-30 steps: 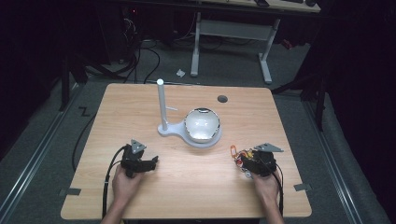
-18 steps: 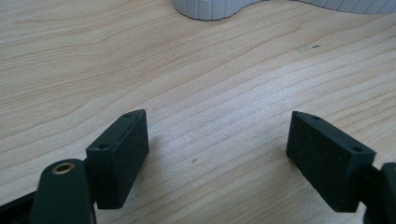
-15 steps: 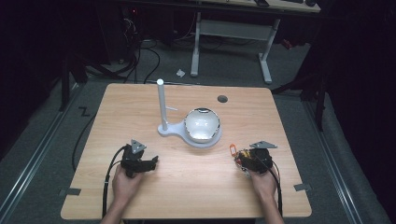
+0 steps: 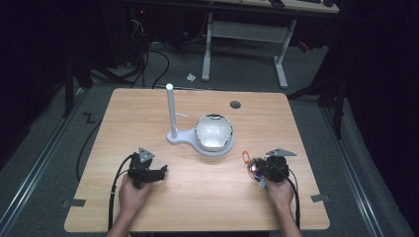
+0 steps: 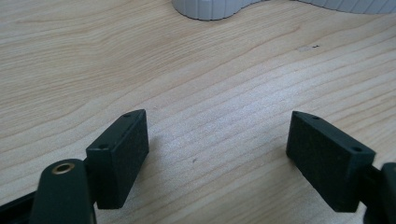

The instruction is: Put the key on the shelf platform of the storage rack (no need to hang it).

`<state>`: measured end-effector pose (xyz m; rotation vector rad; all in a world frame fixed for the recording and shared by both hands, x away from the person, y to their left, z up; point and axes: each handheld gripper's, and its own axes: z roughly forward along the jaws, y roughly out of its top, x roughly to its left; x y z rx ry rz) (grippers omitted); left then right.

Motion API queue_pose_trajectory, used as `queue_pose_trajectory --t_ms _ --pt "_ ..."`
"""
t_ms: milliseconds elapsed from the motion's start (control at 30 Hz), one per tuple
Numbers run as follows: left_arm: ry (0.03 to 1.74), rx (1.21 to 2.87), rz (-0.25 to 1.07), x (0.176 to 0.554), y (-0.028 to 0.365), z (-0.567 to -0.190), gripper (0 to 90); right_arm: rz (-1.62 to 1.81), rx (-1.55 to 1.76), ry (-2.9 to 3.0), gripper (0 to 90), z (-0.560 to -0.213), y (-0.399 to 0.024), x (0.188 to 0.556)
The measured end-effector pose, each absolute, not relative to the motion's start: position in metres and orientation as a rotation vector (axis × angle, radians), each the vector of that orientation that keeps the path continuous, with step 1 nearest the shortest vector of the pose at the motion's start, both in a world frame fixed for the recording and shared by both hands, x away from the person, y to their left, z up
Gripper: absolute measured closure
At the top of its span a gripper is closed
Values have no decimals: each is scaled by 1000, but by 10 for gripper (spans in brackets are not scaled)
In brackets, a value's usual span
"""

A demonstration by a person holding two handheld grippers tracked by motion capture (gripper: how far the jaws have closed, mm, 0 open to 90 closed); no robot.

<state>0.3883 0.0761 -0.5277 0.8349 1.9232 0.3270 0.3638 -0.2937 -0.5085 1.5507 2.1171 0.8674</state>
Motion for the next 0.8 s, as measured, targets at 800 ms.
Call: queue_pose_trajectory --t_ms 800 --pt "1924 834 326 388 76 -528 213 997 1451 2054 869 -465 -309 344"
